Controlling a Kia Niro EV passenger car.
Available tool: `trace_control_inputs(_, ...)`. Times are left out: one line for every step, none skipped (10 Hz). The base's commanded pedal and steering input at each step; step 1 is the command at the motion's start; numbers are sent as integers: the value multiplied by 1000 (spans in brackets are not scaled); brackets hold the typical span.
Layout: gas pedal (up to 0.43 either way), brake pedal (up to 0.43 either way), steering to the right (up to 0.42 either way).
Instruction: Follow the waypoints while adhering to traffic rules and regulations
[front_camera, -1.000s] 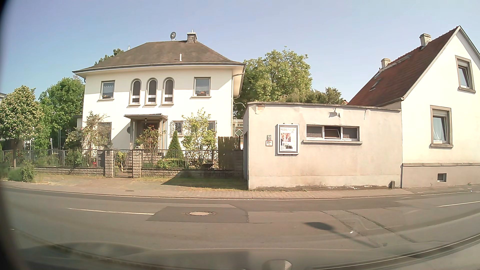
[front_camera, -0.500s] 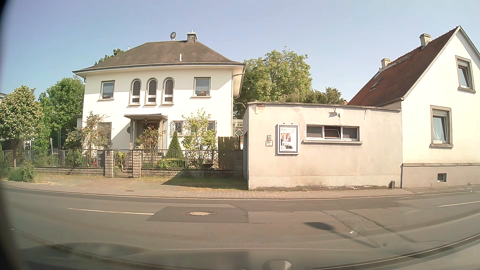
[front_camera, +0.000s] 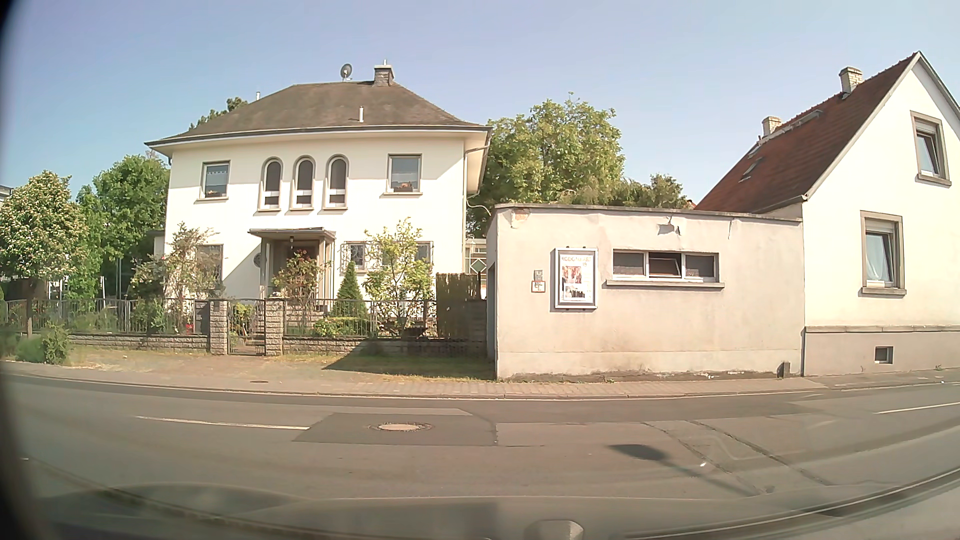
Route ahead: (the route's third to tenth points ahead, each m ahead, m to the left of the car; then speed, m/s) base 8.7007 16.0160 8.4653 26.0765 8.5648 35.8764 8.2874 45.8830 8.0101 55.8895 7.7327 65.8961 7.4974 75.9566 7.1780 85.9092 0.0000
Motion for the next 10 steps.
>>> trace_control_inputs(0, 250, -247)
trace_control_inputs(0, 256, -247)
trace_control_inputs(0, 250, -247)
trace_control_inputs(0, 250, -247)
trace_control_inputs(0, 250, -247)
trace_control_inputs(0, 250, -247)
trace_control_inputs(0, 250, -247)
trace_control_inputs(0, 250, -247)
trace_control_inputs(0, 250, -247)
trace_control_inputs(0, 250, -247)
